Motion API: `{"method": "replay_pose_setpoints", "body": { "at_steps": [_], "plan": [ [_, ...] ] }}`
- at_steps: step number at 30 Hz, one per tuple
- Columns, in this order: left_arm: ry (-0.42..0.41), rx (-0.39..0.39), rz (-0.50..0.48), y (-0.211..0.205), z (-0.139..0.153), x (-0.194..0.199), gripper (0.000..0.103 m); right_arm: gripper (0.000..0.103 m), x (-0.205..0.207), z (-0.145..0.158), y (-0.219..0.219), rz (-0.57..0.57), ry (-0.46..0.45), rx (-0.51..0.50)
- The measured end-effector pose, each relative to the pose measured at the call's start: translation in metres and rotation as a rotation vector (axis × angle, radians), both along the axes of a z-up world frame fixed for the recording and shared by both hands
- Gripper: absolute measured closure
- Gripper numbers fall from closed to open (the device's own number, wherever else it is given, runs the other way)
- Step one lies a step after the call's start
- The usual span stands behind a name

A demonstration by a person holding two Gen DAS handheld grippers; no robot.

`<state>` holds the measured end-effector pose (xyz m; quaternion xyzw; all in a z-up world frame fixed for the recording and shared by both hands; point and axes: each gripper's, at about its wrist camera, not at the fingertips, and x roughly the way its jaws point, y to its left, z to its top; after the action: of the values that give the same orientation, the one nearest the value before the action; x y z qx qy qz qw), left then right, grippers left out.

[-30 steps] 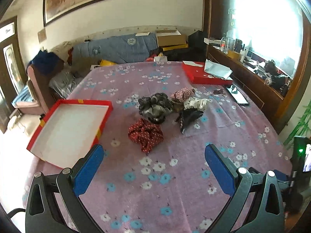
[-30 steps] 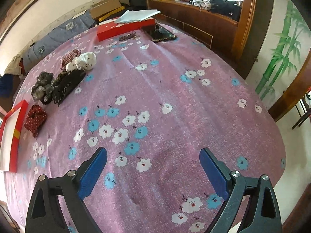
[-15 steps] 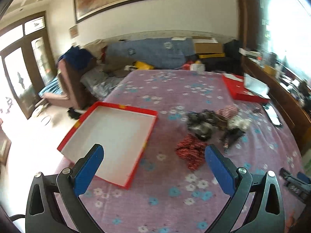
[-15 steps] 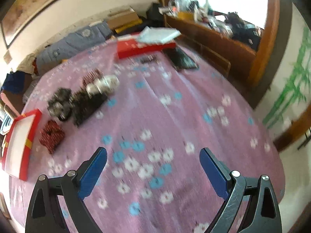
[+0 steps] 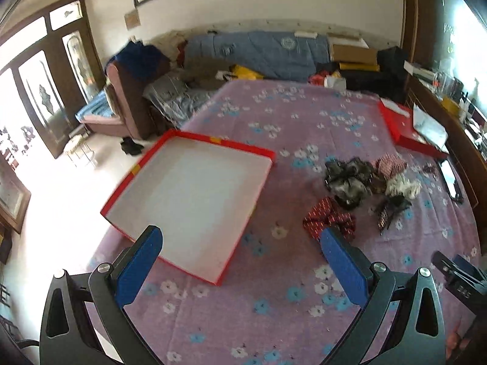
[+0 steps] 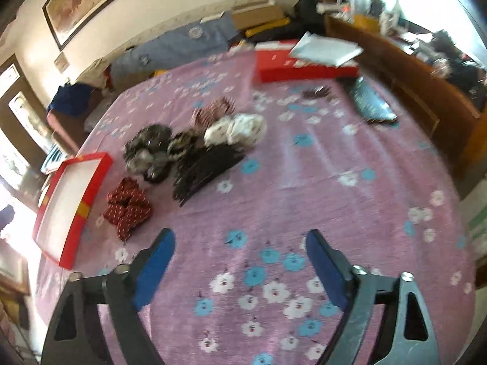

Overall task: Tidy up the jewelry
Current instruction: 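Grasp the red polka-dot scrunchie with the left tool while the right tool grasps the black claw clip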

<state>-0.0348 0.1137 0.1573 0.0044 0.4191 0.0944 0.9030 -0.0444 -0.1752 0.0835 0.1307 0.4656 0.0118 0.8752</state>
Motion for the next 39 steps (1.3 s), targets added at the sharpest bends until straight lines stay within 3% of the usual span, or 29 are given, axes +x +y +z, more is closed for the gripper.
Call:
{"method": "replay_pose_setpoints", "body": {
  "at_steps": [3, 10, 16, 21, 26, 33, 34, 36, 37, 38, 39],
  "plan": [
    [0.047, -0.015, -0.005, -0.008, -0.013, 0.007, 0.0, 0.029, 0.01, -0.01, 0.003, 0.043, 0.027, 0.03],
    [0.136, -0.097, -0.026, -0.016, -0.047, 0.047, 0.0, 0.03, 0.04, -0.018, 0.001, 0.027, 0.052, 0.11],
    [0.2, -0.162, -0.106, -0.023, -0.077, 0.089, 0.011, 0.03, 0.064, -0.022, -0.001, -0.03, 0.083, 0.169],
    [0.236, -0.22, -0.131, -0.021, -0.099, 0.118, 0.011, 0.032, 0.084, -0.02, 0.005, -0.061, 0.092, 0.189],
    [0.272, -0.283, -0.15, -0.015, -0.115, 0.136, 0.011, 0.046, 0.108, -0.031, 0.012, -0.11, 0.135, 0.194],
    [0.323, -0.353, -0.208, -0.024, -0.133, 0.14, 0.014, 0.056, 0.119, -0.052, 0.015, -0.154, 0.201, 0.18],
    [0.331, -0.358, -0.217, -0.027, -0.134, 0.14, 0.021, 0.059, 0.119, -0.053, 0.015, -0.155, 0.2, 0.188],
    [0.355, -0.36, -0.235, -0.033, -0.139, 0.139, 0.044, 0.074, 0.119, -0.052, 0.015, -0.151, 0.183, 0.213],
    [0.367, -0.362, -0.24, -0.036, -0.14, 0.139, 0.065, 0.085, 0.119, -0.051, 0.016, -0.14, 0.175, 0.225],
    [0.369, -0.352, -0.239, -0.038, -0.14, 0.137, 0.079, 0.09, 0.119, -0.049, 0.017, -0.129, 0.174, 0.226],
    [0.372, -0.358, -0.241, -0.039, -0.14, 0.136, 0.086, 0.091, 0.119, -0.048, 0.017, -0.127, 0.174, 0.221]
  ]
}}
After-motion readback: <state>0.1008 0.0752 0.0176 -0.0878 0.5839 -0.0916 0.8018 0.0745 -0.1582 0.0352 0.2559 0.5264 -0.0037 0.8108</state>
